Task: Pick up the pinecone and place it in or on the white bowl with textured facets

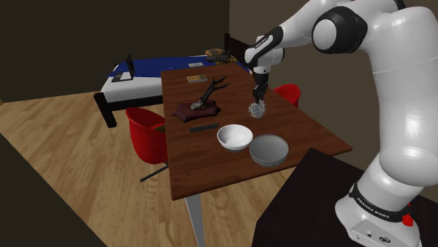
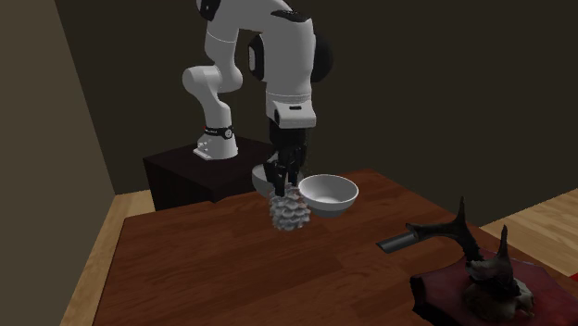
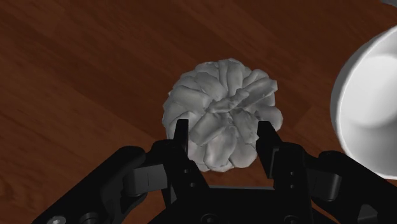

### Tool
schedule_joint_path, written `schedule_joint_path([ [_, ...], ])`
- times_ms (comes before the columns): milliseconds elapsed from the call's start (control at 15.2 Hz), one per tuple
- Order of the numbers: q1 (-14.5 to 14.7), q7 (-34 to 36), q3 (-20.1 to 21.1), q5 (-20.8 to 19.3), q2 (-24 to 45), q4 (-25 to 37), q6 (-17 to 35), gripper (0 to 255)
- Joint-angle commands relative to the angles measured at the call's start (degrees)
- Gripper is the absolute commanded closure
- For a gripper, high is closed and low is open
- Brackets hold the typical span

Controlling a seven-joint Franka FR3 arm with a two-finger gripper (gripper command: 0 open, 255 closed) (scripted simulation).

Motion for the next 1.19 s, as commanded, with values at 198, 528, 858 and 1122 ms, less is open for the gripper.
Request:
schedule_joint_path([
  [198,0.1,0.4,-0.4,-0.7,-1.8,1.3,-3.0,255],
  [528,0.3,0.8,-0.8,-1.4,-3.4,2.9,-6.1,255],
  [858,0.4,1.1,-1.0,-1.8,-4.6,4.4,-8.7,255],
  [1122,4.1,4.0,-1.5,-4.5,-14.0,-8.1,-5.0,255],
])
